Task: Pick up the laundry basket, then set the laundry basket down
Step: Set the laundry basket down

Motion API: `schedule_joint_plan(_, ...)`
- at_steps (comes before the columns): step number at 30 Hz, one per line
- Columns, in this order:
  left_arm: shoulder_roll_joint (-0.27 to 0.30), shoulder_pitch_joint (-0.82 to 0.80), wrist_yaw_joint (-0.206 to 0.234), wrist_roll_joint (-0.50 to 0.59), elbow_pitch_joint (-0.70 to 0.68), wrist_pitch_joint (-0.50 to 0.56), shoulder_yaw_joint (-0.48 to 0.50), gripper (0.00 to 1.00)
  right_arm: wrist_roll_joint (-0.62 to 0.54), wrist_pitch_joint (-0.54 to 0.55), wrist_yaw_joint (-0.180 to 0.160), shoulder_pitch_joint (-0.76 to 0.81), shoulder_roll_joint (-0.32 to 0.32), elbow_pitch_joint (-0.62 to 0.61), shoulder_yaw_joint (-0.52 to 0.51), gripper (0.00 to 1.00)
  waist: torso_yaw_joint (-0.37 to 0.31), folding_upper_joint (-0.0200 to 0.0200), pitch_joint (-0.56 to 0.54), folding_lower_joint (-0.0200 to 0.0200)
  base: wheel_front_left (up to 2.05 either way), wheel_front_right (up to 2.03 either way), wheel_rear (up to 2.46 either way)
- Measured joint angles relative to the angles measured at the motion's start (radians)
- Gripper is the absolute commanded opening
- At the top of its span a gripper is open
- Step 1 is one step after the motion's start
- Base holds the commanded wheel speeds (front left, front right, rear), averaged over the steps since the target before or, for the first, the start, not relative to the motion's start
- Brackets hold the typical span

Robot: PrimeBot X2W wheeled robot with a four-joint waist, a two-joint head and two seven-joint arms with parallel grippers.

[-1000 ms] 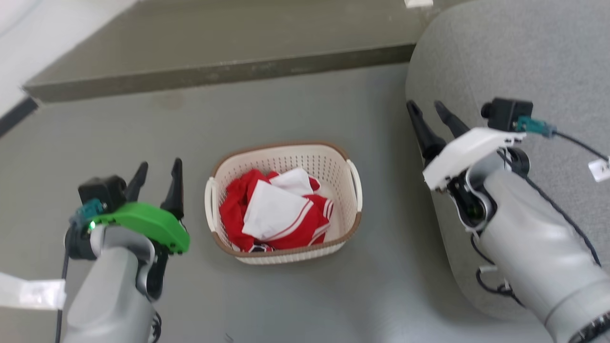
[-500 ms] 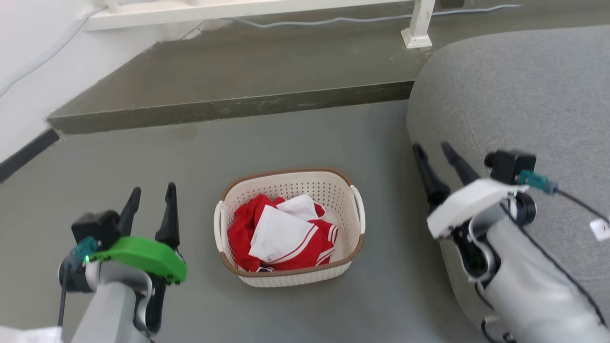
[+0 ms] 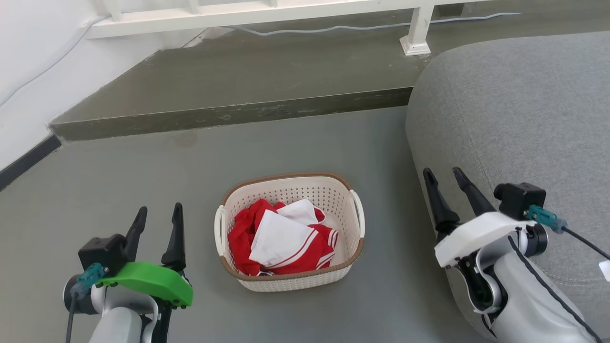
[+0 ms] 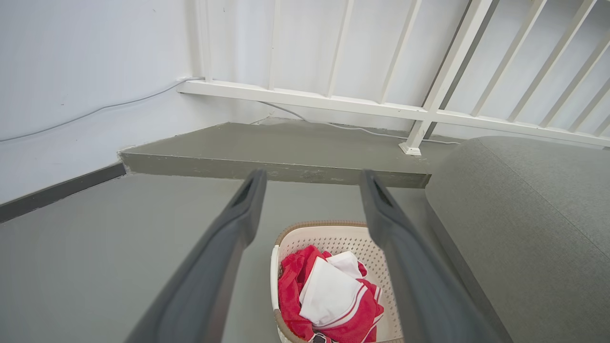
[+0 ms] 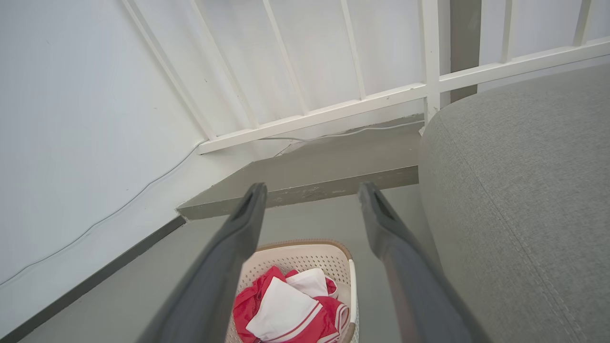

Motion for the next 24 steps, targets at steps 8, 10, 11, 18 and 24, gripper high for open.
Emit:
schedule_joint_plan(8, -0.007, 0.015, 0.000, 0.021, -0.043, 0.000, 0.001, 1.00, -0.049, 0.000, -0.009, 0.041, 0.002, -0.038, -0.011, 1.00, 0.000, 0.0000, 0.000, 0.0000, 0.00, 0.00, 0.00)
schedule_joint_plan(10, -0.009, 0.021, 0.000, 0.028, -0.049, 0.000, 0.001, 1.00, -0.058, 0.000, -0.009, 0.050, 0.002, -0.047, -0.011, 1.00, 0.000, 0.0000, 0.000, 0.0000, 0.00, 0.00, 0.00)
schedule_joint_plan(11, -0.010, 0.025, 0.000, 0.035, -0.052, 0.000, 0.001, 1.00, -0.063, 0.000, -0.009, 0.055, 0.002, -0.051, -0.012, 1.00, 0.001, 0.0000, 0.000, 0.0000, 0.00, 0.00, 0.00)
schedule_joint_plan(18, -0.013, 0.045, 0.000, 0.051, -0.073, 0.000, 0.005, 1.00, -0.100, 0.000, -0.016, 0.085, 0.012, -0.072, -0.028, 1.00, 0.001, 0.0000, -0.004, 0.0000, 0.00, 0.00, 0.00)
schedule_joint_plan(24, -0.015, 0.060, 0.000, 0.051, -0.077, 0.000, 0.009, 1.00, -0.116, 0.000, -0.025, 0.105, 0.011, -0.078, -0.042, 1.00, 0.003, 0.0000, -0.008, 0.0000, 0.00, 0.00, 0.00)
